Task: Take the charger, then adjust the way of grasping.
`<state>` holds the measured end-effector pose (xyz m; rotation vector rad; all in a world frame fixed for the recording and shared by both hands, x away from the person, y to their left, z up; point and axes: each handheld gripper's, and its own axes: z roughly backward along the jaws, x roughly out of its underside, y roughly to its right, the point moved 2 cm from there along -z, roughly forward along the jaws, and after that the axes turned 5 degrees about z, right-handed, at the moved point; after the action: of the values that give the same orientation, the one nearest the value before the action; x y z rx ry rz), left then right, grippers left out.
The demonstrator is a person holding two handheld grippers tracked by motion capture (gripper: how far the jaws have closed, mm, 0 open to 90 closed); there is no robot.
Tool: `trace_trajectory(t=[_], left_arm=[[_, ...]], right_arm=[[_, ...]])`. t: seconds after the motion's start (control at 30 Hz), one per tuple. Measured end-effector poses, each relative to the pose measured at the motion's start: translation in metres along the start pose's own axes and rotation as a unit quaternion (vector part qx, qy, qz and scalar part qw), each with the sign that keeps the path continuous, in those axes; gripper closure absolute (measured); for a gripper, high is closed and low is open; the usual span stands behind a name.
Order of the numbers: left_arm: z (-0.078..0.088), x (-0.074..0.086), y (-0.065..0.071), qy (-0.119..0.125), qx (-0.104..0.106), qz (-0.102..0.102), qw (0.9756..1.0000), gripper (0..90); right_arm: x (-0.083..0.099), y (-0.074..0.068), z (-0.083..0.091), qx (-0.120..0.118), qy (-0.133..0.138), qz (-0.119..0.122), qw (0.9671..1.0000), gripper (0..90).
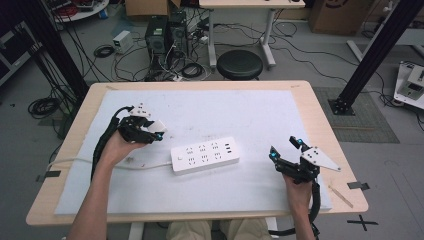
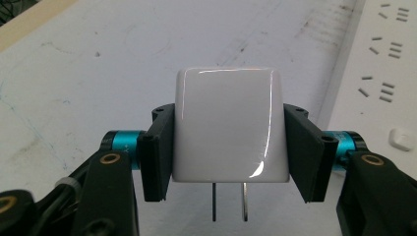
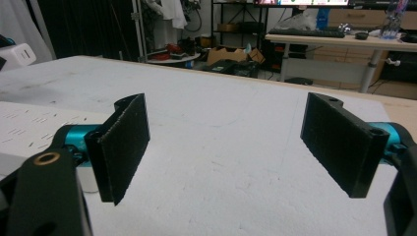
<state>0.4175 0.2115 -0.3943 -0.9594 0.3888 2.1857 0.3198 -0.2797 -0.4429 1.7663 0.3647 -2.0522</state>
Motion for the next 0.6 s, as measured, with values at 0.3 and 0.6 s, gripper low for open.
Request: trace_trajectory(t=[0.3,0.6], left_arm=[[0.014,-0.002,0.02,0.02,-0.011,-0.002,0.9997,42.4],[0.024,0.006,0.037,0.051,-0.032,0.01,0.9981,42.4]], right_arm=[[0.0,0.001,-0.001,0.001,0.0,0.0,1.0,19.1],[0.0,0.0,-0.001,-0.008,0.001,0.001,1.0,19.2]])
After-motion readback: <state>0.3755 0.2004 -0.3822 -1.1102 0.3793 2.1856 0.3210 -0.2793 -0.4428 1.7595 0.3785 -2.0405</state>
